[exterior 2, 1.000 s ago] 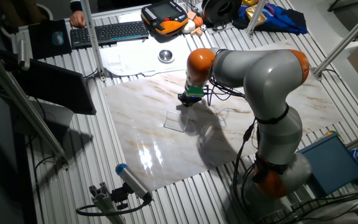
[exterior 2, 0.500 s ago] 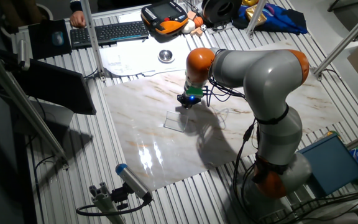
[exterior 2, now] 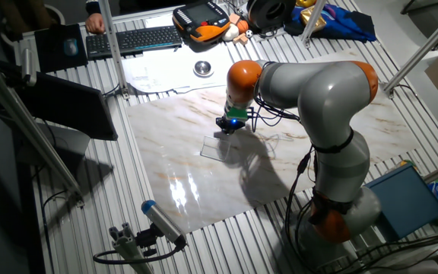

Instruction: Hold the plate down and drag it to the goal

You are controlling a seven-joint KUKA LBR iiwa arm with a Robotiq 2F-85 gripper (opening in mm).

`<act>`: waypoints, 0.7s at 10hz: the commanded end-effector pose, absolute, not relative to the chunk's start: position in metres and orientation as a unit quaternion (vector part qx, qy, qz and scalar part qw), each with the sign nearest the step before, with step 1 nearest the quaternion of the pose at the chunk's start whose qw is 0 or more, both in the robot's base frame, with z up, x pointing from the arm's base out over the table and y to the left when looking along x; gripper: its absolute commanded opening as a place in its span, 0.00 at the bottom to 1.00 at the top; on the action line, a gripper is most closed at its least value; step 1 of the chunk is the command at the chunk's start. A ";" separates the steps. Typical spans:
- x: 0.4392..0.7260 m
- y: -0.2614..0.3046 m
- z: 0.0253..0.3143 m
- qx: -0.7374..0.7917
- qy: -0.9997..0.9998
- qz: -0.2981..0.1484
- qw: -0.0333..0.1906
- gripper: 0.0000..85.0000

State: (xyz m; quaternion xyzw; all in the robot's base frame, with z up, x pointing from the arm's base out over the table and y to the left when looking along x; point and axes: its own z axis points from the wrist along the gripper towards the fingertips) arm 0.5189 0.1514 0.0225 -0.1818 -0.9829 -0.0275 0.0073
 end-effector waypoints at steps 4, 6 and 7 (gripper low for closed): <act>0.514 0.155 0.021 -0.186 -0.982 -0.028 0.007 0.00; 0.511 0.158 0.023 -0.189 -0.982 -0.027 0.009 0.00; 0.510 0.159 0.024 -0.190 -0.981 -0.029 0.012 0.00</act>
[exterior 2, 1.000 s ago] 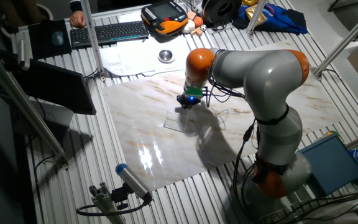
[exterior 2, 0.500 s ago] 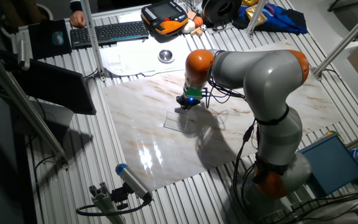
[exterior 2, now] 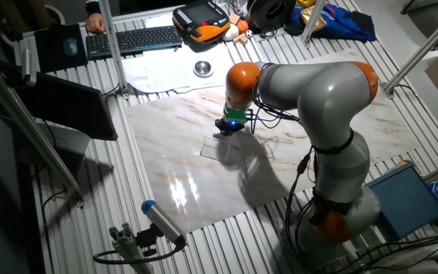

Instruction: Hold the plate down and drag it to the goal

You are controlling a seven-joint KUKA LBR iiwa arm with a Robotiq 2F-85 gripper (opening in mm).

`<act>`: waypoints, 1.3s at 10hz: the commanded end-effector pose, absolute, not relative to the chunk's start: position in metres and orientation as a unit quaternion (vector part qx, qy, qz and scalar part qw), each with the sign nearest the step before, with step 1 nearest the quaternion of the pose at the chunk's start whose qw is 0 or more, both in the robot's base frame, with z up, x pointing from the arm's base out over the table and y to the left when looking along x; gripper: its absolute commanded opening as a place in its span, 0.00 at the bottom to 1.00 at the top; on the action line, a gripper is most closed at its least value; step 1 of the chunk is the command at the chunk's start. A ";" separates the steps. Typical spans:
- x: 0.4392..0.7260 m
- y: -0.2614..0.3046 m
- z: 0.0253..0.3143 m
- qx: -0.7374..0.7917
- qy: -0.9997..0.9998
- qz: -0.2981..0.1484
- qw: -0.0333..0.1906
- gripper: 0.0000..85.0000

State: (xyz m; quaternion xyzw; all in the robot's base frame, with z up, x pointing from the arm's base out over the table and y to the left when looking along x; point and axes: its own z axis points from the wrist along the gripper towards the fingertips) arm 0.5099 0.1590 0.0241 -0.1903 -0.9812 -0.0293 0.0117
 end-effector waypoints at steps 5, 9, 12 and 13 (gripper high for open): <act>0.512 0.158 0.026 -0.192 -0.981 -0.026 0.011 0.00; 0.514 0.157 0.023 -0.194 -0.981 -0.021 0.001 0.00; 0.511 0.160 0.021 -0.198 -0.980 -0.021 -0.004 0.00; 0.511 0.160 0.021 -0.198 -0.980 -0.022 -0.004 0.00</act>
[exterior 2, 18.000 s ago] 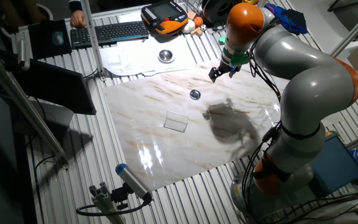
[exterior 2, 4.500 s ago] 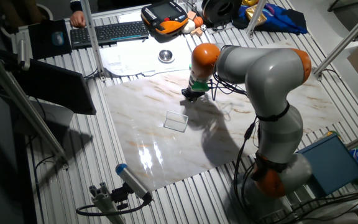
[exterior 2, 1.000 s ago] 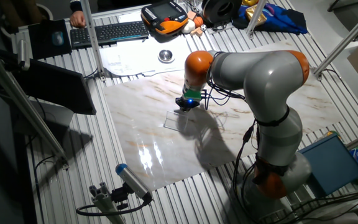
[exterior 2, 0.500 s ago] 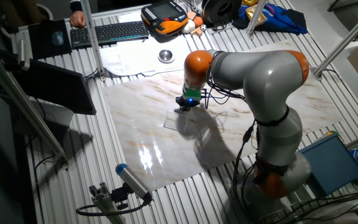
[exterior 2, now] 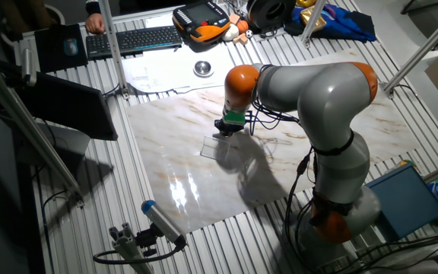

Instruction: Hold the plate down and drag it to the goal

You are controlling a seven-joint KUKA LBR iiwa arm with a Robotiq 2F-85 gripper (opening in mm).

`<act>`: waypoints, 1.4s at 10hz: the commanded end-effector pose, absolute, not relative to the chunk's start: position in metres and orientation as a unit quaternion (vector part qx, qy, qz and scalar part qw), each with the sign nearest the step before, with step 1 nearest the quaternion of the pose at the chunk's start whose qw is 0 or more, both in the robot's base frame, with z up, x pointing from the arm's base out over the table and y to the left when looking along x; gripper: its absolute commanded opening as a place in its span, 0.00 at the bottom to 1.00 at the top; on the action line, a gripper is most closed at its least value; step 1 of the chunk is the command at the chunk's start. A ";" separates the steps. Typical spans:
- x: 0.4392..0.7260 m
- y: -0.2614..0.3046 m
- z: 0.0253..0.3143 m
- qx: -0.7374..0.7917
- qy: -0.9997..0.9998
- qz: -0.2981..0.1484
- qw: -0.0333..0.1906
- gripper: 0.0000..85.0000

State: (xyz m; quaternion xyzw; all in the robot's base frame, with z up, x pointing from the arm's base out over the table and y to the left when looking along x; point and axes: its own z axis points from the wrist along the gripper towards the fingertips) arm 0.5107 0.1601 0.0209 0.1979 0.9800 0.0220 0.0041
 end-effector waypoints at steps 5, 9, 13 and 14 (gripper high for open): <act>0.506 0.164 0.020 0.199 0.980 0.022 0.002 0.00; 0.501 0.169 0.019 0.201 0.979 0.024 -0.006 0.00; 0.496 0.175 0.021 0.204 0.978 0.027 -0.019 0.00; 0.495 0.176 0.021 0.205 0.978 0.027 -0.020 0.00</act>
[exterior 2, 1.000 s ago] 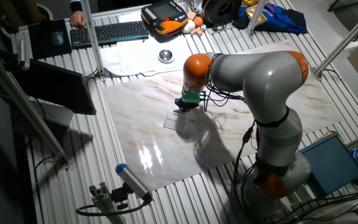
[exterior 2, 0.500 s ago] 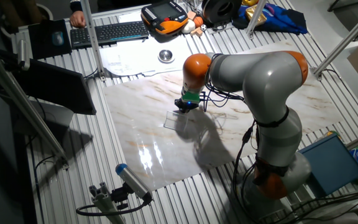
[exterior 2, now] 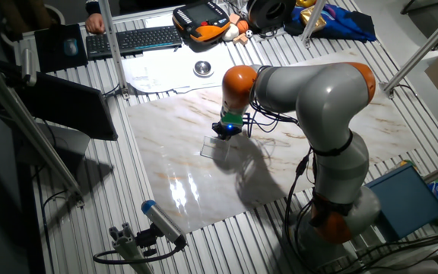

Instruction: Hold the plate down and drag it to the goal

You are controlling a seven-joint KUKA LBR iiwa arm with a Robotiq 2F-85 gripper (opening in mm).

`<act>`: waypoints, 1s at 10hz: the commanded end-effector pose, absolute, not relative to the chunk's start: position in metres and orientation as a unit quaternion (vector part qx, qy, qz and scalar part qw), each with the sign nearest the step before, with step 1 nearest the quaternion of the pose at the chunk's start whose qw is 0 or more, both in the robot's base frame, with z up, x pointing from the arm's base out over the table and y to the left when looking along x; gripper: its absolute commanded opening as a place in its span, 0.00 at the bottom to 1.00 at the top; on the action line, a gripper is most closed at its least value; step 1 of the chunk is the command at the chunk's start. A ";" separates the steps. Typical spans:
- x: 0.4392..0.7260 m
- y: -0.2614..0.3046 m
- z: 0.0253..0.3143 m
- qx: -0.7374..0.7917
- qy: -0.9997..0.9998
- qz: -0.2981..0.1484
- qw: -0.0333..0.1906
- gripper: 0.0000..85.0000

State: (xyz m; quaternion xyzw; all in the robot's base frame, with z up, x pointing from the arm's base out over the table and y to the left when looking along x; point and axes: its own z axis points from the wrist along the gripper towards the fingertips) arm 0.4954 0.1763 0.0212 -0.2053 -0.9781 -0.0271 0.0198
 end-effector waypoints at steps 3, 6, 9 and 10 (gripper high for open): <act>0.493 0.179 0.022 -0.208 -0.978 -0.029 0.024 0.00; 0.490 0.181 0.021 -0.210 -0.977 -0.029 0.025 0.00; 0.487 0.184 0.022 -0.213 -0.976 -0.029 0.026 0.00; 0.486 0.186 0.022 -0.213 -0.976 -0.029 0.026 0.00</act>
